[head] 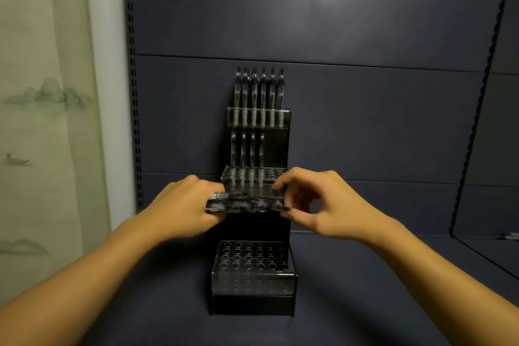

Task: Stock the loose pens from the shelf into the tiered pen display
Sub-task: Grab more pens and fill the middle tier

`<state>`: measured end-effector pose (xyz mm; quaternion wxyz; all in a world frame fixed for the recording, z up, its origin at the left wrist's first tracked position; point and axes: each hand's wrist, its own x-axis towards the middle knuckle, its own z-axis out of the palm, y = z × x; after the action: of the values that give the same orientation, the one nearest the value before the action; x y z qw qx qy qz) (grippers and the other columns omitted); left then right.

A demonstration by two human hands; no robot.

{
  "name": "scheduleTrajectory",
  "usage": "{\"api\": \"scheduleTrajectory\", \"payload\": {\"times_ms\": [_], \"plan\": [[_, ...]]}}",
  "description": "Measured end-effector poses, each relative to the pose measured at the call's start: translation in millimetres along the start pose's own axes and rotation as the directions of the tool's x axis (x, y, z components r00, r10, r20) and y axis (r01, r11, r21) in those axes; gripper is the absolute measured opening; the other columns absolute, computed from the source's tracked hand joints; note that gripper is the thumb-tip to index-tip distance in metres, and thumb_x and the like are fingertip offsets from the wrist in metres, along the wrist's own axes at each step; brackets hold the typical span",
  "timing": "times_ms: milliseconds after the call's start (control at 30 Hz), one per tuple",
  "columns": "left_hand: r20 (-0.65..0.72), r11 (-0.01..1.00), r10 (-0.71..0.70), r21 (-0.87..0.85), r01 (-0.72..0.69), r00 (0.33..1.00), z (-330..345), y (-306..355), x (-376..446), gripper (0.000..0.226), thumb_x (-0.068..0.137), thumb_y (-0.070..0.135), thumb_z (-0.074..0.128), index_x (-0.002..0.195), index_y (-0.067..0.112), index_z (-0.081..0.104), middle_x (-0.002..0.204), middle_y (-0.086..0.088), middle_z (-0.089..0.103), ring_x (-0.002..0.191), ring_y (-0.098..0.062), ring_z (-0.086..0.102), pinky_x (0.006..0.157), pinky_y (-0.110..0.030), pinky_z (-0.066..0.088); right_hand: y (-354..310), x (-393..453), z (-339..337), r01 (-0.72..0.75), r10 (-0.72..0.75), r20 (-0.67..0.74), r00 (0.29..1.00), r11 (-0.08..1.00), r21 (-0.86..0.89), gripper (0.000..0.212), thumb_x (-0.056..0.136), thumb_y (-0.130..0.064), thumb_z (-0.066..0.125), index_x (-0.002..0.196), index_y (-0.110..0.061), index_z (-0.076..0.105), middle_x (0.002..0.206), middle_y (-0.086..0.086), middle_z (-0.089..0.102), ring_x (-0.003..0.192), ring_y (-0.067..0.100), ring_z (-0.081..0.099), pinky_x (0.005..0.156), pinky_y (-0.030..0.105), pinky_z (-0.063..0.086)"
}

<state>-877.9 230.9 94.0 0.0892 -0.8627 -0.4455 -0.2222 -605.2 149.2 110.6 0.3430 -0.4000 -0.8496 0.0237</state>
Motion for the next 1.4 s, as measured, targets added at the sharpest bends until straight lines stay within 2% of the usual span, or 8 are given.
{"api": "scheduleTrajectory", "payload": {"times_ms": [233, 367, 467, 667, 867, 1033, 1300, 1400], "plan": [[-0.043, 0.996, -0.011, -0.085, 0.008, 0.999, -6, 9, 1, 0.021, 0.084, 0.033, 0.067, 0.069, 0.023, 0.055, 0.063, 0.004, 0.059, 0.059, -0.018, 0.058, 0.055, -0.036, 0.046, 1, 5, 17, 0.132, -0.109, -0.171, 0.979, 0.983, 0.127, 0.027, 0.086, -0.008, 0.079, 0.112, -0.017, 0.074, 0.099, -0.01, 0.073, 0.087, 0.012, 0.07, 0.079, 0.027, 0.057], [-0.076, 0.994, 0.007, -0.105, -0.015, 0.997, -11, 4, 3, 0.026, 0.082, 0.032, 0.068, 0.064, 0.021, 0.052, 0.058, 0.003, 0.057, 0.058, -0.02, 0.057, 0.053, -0.036, 0.044, 7, 8, 27, 0.152, -0.089, -0.263, 0.961, 0.962, 0.227, 0.026, 0.084, -0.001, 0.078, 0.109, -0.01, 0.076, 0.1, -0.001, 0.076, 0.092, 0.019, 0.074, 0.083, 0.041, 0.061], [-0.113, 0.989, 0.02, -0.146, -0.036, 0.993, -16, 1, 10, 0.031, 0.082, 0.032, 0.07, 0.061, 0.021, 0.051, 0.055, 0.003, 0.055, 0.054, -0.018, 0.055, 0.049, -0.032, 0.039, 9, 14, 29, 0.168, -0.066, -0.329, 0.942, 0.942, 0.291, 0.023, 0.084, 0.001, 0.076, 0.106, -0.007, 0.076, 0.097, 0.0, 0.076, 0.086, 0.023, 0.074, 0.078, 0.047, 0.059], [-0.211, 0.976, 0.014, -0.211, -0.059, 0.977, -25, -25, 26, 0.025, 0.066, 0.058, 0.052, 0.071, 0.033, 0.054, 0.054, 0.007, 0.056, 0.054, -0.018, 0.057, 0.053, -0.04, 0.05, 18, 30, 16, 0.224, 0.043, -0.532, 0.846, 0.876, 0.427, 0.015, 0.088, 0.004, 0.072, 0.098, -0.007, 0.074, 0.075, 0.008, 0.07, 0.058, 0.025, 0.062, 0.059, 0.036, 0.054], [-0.348, 0.963, 0.006, -0.25, -0.099, 0.937, -34, -40, 49, 0.02, 0.074, 0.037, 0.063, 0.06, 0.033, 0.048, 0.053, 0.005, 0.052, 0.051, -0.017, 0.052, 0.051, -0.035, 0.042, 28, 64, 7, 0.294, 0.256, -0.603, 0.755, 0.69, 0.662, 0.009, 0.093, -0.006, 0.064, 0.091, -0.008, 0.072, 0.071, 0.004, 0.064, 0.059, 0.019, 0.054, 0.052, 0.031, 0.043], [-0.469, 0.961, 0.048, -0.218, -0.168, 0.882, -33, -48, 76, 0.031, 0.082, 0.011, 0.071, 0.06, 0.016, 0.049, 0.053, 0.002, 0.05, 0.059, -0.022, 0.05, 0.051, -0.02, 0.033, 35, 91, 3, 0.341, 0.312, -0.637, 0.705, 0.639, 0.69, 0.011, 0.097, -0.009, 0.063, 0.088, -0.008, 0.068, 0.077, 0.003, 0.069, 0.069, 0.02, 0.065, 0.06, 0.031, 0.051], [-0.583, 0.942, 0.011, -0.267, -0.205, 0.812, -20, -56, 94, 0.024, 0.083, 0.006, 0.071, 0.065, 0.003, 0.054, 0.057, -0.009, 0.05, 0.062, -0.03, 0.049, 0.051, -0.026, 0.032, 46, 110, -7, 0.39, 0.408, -0.65, 0.641, 0.556, 0.734, 0.012, 0.098, -0.011, 0.065, 0.092, -0.001, 0.069, 0.078, 0.01, 0.069, 0.067, 0.02, 0.066, 0.063, 0.03, 0.056], [-0.58, 0.944, 0.015, -0.259, -0.202, 0.814, -18, -58, 96, 0.022, 0.083, 0.005, 0.071, 0.067, 0.001, 0.056, 0.057, -0.011, 0.051, 0.067, -0.03, 0.049, 0.052, -0.026, 0.032, 50, 112, -13, 0.336, 0.417, -0.665, 0.62, 0.625, 0.705, 0.016, 0.099, -0.014, 0.065, 0.095, 0.001, 0.068, 0.077, 0.01, 0.071, 0.065, 0.017, 0.067, 0.066, 0.03, 0.057]]}}
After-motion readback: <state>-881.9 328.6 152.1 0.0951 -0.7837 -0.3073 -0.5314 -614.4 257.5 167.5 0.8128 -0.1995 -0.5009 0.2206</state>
